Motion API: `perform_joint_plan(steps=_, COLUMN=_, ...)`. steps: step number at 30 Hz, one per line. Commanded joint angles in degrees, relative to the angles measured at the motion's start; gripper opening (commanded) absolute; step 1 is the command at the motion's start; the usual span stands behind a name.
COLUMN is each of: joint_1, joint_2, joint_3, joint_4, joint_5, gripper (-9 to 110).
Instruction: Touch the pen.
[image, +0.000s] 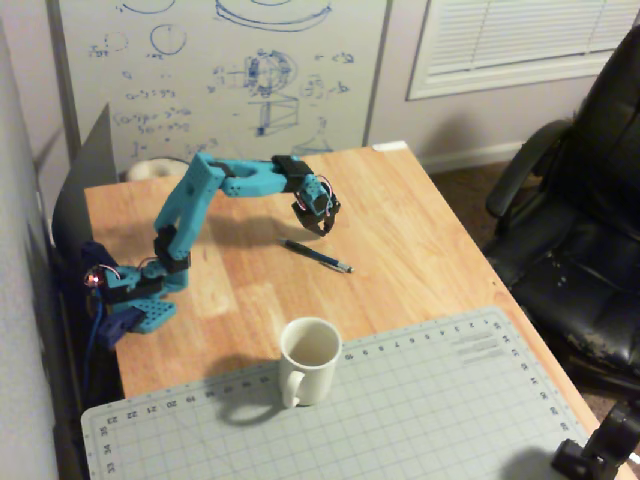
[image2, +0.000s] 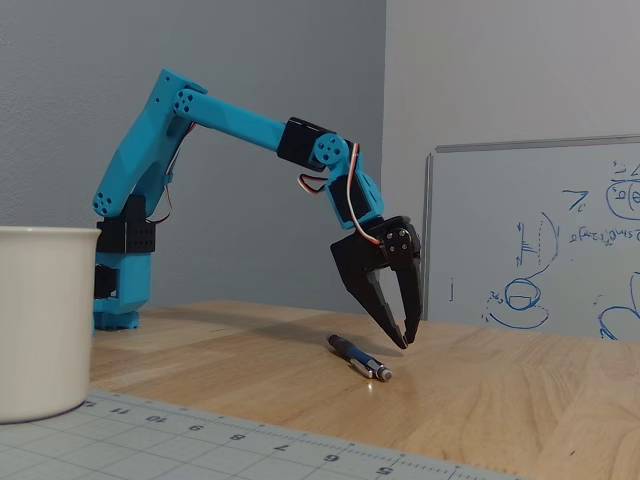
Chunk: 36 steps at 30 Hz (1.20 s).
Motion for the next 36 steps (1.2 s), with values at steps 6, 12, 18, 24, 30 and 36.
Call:
perform_joint_plan(steps=6, joint_1=-0.2, joint_2=126.2, joint_3=96.2, joint_4=22.5, joint_5=0.2, gripper=1)
perform_joint_plan(steps=12, joint_1=-0.2, joint_2=126.2, joint_3=96.2, joint_4=22.5, joint_5=-0.2, gripper=1)
perform_joint_plan(steps=18, joint_1=-0.2, joint_2=126.2, joint_3=96.2, joint_4=22.5, joint_5=-0.2, gripper=1)
perform_joint_plan(steps=24, joint_1=-0.2, joint_2=126.2, joint_3=96.2, joint_4=22.5, joint_5=0.3, gripper=1)
perform_joint_plan(steps=30, joint_1=-0.2, joint_2=126.2, joint_3=96.2, joint_4=22.5, joint_5=0.3, gripper=1)
perform_joint_plan(steps=36, joint_1=-0.2, joint_2=126.3, joint_3=96.2, joint_4=22.5, joint_5=-0.4, gripper=1)
